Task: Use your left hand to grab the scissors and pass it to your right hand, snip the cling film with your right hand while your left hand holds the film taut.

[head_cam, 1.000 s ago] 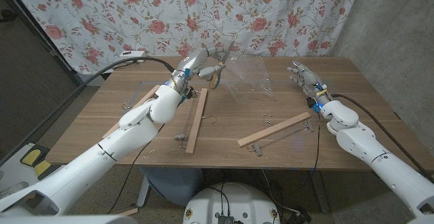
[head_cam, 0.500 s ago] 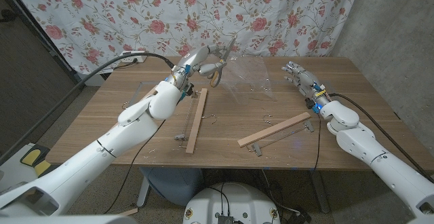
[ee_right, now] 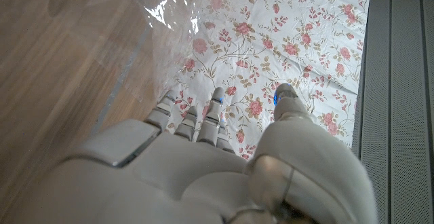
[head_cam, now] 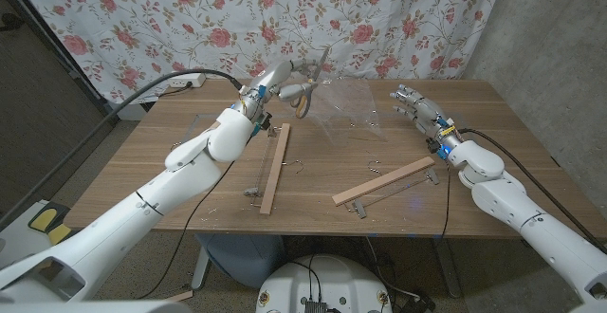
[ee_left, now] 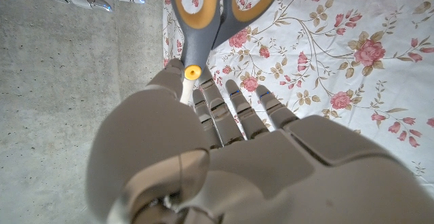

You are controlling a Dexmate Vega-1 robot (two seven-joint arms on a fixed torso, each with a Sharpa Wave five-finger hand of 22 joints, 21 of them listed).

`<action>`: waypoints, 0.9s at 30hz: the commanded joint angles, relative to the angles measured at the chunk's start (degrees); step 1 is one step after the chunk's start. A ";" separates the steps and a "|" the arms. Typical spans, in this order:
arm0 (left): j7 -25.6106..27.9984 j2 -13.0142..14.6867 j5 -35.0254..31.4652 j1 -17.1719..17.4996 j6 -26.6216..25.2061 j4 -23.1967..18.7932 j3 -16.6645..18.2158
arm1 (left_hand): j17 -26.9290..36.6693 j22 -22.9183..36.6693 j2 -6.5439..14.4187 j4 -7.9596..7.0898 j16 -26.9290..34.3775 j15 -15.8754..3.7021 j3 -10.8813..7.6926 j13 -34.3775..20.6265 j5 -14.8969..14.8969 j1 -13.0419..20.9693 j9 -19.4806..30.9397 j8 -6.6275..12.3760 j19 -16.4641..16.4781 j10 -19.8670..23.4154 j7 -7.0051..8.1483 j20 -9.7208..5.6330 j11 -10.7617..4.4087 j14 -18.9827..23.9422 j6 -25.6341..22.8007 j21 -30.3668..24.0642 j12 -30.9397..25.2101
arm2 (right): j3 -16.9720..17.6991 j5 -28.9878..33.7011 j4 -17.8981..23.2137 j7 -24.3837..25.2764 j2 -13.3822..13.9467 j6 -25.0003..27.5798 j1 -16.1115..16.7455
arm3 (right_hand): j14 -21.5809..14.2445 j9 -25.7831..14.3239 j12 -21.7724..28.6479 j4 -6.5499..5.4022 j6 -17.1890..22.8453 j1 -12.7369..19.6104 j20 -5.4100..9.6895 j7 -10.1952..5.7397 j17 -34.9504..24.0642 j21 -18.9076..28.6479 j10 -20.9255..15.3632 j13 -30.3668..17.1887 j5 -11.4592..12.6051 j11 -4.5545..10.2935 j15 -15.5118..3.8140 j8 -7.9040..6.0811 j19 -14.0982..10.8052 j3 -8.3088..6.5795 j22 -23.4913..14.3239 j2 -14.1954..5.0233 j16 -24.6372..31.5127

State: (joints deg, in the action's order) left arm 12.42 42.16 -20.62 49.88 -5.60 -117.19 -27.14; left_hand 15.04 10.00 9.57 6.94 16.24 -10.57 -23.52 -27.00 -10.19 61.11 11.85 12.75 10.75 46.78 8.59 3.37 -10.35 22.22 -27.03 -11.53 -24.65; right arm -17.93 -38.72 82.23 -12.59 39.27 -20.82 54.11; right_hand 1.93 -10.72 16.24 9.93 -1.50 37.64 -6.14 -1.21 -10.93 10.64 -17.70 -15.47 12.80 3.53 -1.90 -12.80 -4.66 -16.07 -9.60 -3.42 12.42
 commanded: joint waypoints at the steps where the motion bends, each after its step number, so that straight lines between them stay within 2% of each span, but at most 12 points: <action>1: -1.12 -0.62 0.66 -1.86 -0.65 0.10 -0.92 | 0.32 0.19 0.57 0.13 0.04 -0.90 -0.41 -0.23 -0.22 0.32 0.24 0.37 0.24 3.00 0.11 0.32 -2.48 0.42 -0.42 0.03 -0.43 | -0.14 -0.45 0.83 -2.83 1.06 -1.23 0.81 | 1.38 -0.22 -0.92 -0.75 4.14 0.61 -0.57 -2.12 -0.18 0.08 1.42 -0.59 -0.06 -1.91 -0.37 -1.27 0.46 -0.27 -0.18 0.31 -0.35; 2: -1.21 -0.77 0.79 -2.11 -0.69 0.21 -0.97 | 0.32 0.19 0.58 0.13 0.05 -0.91 -0.41 -0.23 -0.22 0.32 0.24 0.36 0.23 3.01 0.11 0.34 -2.48 0.44 -0.41 0.03 -0.43 | -0.19 -0.37 0.92 -2.97 1.23 -1.17 0.84 | 1.49 -0.32 -1.11 -0.97 6.56 0.59 -0.67 -3.15 -0.20 0.13 1.58 -0.76 -0.16 -2.52 0.43 -1.95 0.44 -0.25 -0.18 0.31 -0.33; 3: -1.35 -0.92 1.12 -2.28 -0.69 0.32 -0.98 | 0.34 0.19 0.60 0.11 0.07 -0.90 -0.41 -0.24 -0.22 0.31 0.24 0.37 0.22 3.01 0.12 0.34 -2.48 0.46 -0.45 0.04 -0.42 | -0.20 -0.33 1.04 -3.03 1.33 -1.21 0.94 | 1.70 -0.37 -1.26 -1.07 7.91 0.53 -0.70 -3.31 -0.21 0.13 1.77 -0.83 -0.23 -2.64 0.86 -2.32 0.49 -0.20 -0.18 0.35 -0.37; 6: -1.16 -1.53 2.01 -2.50 -0.62 0.71 -0.99 | 0.36 0.19 0.59 0.15 0.09 -0.95 -0.42 -0.26 -0.22 0.33 0.25 0.32 0.17 3.01 0.13 0.37 -2.48 0.46 -0.34 0.05 -0.39 | -0.25 -0.37 1.21 -3.47 1.56 -1.36 1.16 | 2.26 -0.58 -2.29 -1.32 11.91 0.35 -1.11 -4.06 -0.28 0.11 3.78 -0.90 -0.48 -4.45 1.76 -3.33 0.82 -0.05 -0.19 0.44 -0.44; 10: -0.98 -1.71 1.98 -2.87 -0.49 0.88 -1.34 | 0.40 0.19 0.58 0.13 0.13 -0.91 -0.40 -0.29 -0.21 0.28 0.25 0.30 0.22 3.02 0.14 0.30 -2.48 0.46 -0.34 0.03 -0.36 | -0.36 -0.02 1.65 -3.41 1.92 -1.28 1.46 | 4.19 -0.71 -3.61 -1.51 13.64 0.04 -1.35 -3.84 -0.34 -0.10 6.57 -0.65 -0.74 -5.51 2.66 -3.37 1.79 0.19 -0.20 0.61 -1.00; 12: -0.99 -1.75 1.84 -3.07 -0.59 0.87 -1.52 | 0.39 0.19 0.56 0.18 0.10 -0.95 -0.43 -0.31 -0.22 0.32 0.26 0.26 0.21 3.03 0.11 0.31 -2.48 0.40 -0.28 0.04 -0.34 | -0.26 0.12 2.01 -2.97 1.99 -1.31 1.71 | 5.68 -0.80 -4.09 -1.60 15.82 -0.10 -1.04 -3.70 -0.40 -0.22 7.74 -0.48 -0.84 -6.05 2.95 -3.85 2.66 0.26 -0.21 0.58 -1.31; 13: -1.02 -1.85 1.99 -3.15 -0.60 0.89 -1.56 | 0.40 0.19 0.59 0.19 0.11 -0.99 -0.46 -0.32 -0.22 0.34 0.26 0.26 0.21 3.04 0.11 0.31 -2.48 0.42 -0.29 0.03 -0.34 | -0.24 0.11 2.03 -2.94 1.96 -1.43 1.76 | 6.10 -0.85 -4.43 -1.63 17.25 -0.14 -0.95 -3.82 -0.42 -0.16 8.68 -0.35 -0.90 -5.83 2.97 -4.18 2.85 0.28 -0.20 0.56 -1.29; 15: -1.09 -2.13 2.82 -3.20 -0.33 1.04 -1.48 | 0.41 0.19 0.58 0.18 0.12 -0.95 -0.44 -0.34 -0.21 0.31 0.26 0.27 0.20 3.07 0.10 0.36 -2.48 0.42 -0.32 0.04 -0.33 | -0.20 0.05 2.05 -2.87 1.79 -1.67 1.85 | 6.88 -0.97 -4.62 -1.63 22.08 -0.16 -0.69 -5.61 -0.46 -0.08 9.50 0.05 -0.98 -5.51 2.66 -5.50 3.27 0.28 -0.20 0.43 -1.20; 18: -1.29 -2.32 2.94 -3.53 -0.40 1.10 -1.83 | 0.43 0.20 0.57 0.21 0.13 -1.01 -0.45 -0.36 -0.21 0.34 0.26 0.28 0.20 3.11 0.10 0.37 -2.48 0.40 -0.35 0.03 -0.32 | -0.36 -0.48 1.68 -3.71 1.53 -1.83 1.62 | 7.41 -1.03 -4.79 -1.55 25.89 0.00 -0.38 -6.38 -0.46 -0.06 10.32 0.48 -1.03 -5.18 2.43 -6.46 3.71 0.21 -0.19 0.29 -1.10; 22: -1.82 -2.26 2.85 -3.83 -1.01 0.55 -2.18 | 0.48 0.20 0.54 0.21 0.17 -0.95 -0.42 -0.41 -0.20 0.29 0.27 0.33 0.20 3.18 -0.01 0.39 -2.48 0.40 -0.54 0.03 -0.30 | -0.70 -0.61 1.33 -4.27 1.36 -1.65 1.31 | 7.66 -1.14 -4.81 -1.46 29.27 0.33 -0.04 -6.60 -0.43 -0.03 10.65 0.84 -1.05 -5.25 2.09 -7.40 3.95 0.01 -0.19 -0.07 -1.01; 23: -1.84 -2.28 2.85 -3.86 -1.10 0.43 -2.21 | 0.48 0.20 0.53 0.22 0.17 -0.95 -0.43 -0.42 -0.20 0.30 0.27 0.32 0.20 3.18 -0.01 0.40 -2.48 0.38 -0.52 0.03 -0.29 | -0.85 -0.59 0.97 -4.84 1.28 -1.95 1.10 | 7.71 -1.20 -4.86 -1.38 30.68 0.59 0.07 -7.06 -0.42 0.01 10.92 1.00 -1.03 -5.12 1.99 -7.80 3.94 -0.15 -0.18 -0.29 -0.97; 27: -2.09 -2.42 2.97 -4.06 -1.47 0.07 -2.45 | 0.50 0.20 0.55 0.24 0.18 -0.97 -0.45 -0.44 -0.20 0.30 0.28 0.28 0.18 3.19 0.07 0.45 -2.48 0.38 -0.46 0.04 -0.26 | -1.21 -0.94 0.42 -5.89 1.04 -1.90 0.61 | 7.82 -1.28 -5.02 -1.24 32.11 0.99 0.28 -7.53 -0.40 0.03 11.56 1.23 -1.01 -5.07 1.73 -8.14 4.01 -0.35 -0.17 -0.56 -0.94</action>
State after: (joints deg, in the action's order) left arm 11.04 40.16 -18.10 46.61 -6.25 -116.37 -28.87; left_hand 15.31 10.00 9.71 7.06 16.24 -10.57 -23.63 -27.10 -10.12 61.30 11.85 12.75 10.75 46.78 8.59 3.37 -10.36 22.22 -27.03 -11.53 -24.72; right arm -18.41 -38.99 83.77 -16.36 40.82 -22.45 55.55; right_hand 9.26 -11.88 11.43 8.54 29.71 37.94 -5.82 -8.60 -11.07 10.64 -6.80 -14.25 11.86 -1.62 -0.14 -20.58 -0.84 -15.92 -9.59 -3.72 11.21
